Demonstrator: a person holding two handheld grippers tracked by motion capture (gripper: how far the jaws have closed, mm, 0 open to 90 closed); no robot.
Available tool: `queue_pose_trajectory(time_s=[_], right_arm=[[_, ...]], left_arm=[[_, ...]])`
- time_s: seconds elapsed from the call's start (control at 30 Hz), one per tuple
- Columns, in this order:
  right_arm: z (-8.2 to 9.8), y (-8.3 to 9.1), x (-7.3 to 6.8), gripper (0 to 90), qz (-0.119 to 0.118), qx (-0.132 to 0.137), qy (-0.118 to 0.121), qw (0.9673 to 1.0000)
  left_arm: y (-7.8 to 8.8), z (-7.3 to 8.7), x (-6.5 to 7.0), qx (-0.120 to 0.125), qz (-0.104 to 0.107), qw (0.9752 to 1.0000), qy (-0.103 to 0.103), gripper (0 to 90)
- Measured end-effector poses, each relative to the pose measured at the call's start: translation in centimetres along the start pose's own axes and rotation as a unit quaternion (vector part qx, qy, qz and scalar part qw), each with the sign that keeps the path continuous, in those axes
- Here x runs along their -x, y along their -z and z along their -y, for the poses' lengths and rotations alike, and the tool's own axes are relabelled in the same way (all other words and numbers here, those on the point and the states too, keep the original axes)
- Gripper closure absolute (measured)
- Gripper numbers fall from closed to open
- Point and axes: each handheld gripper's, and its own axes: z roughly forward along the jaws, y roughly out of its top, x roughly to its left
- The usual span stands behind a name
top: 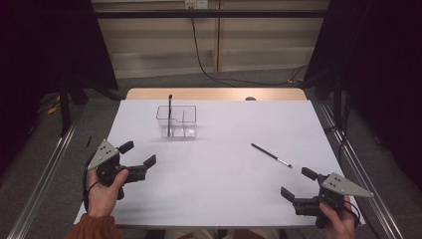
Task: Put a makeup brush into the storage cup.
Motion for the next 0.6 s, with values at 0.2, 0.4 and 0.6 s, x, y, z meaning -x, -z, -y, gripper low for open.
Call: queue_pose_trajectory(time_s=[0.2,0.4,0.6], right_arm=[[0.0,0.0,0.1,0.0,0.002,0.000,-0.001,1.0000],[0.0,0.1,0.2,0.0,0.010,0.007,-0.005,0.9999],[0.0,0.1,0.1,0.0,0.009,0.010,-0.005,0.9999]], left_arm=[[1.1,0.5,0.3,0.011,-0.014,0.9998,0.011,3.9],[2.2,1.1,1.1,0.013,-0.013,0.9998,0.006,3.6],[3.5,1.7,1.5,0.024,-0.027,0.9993,0.007,3.6]])
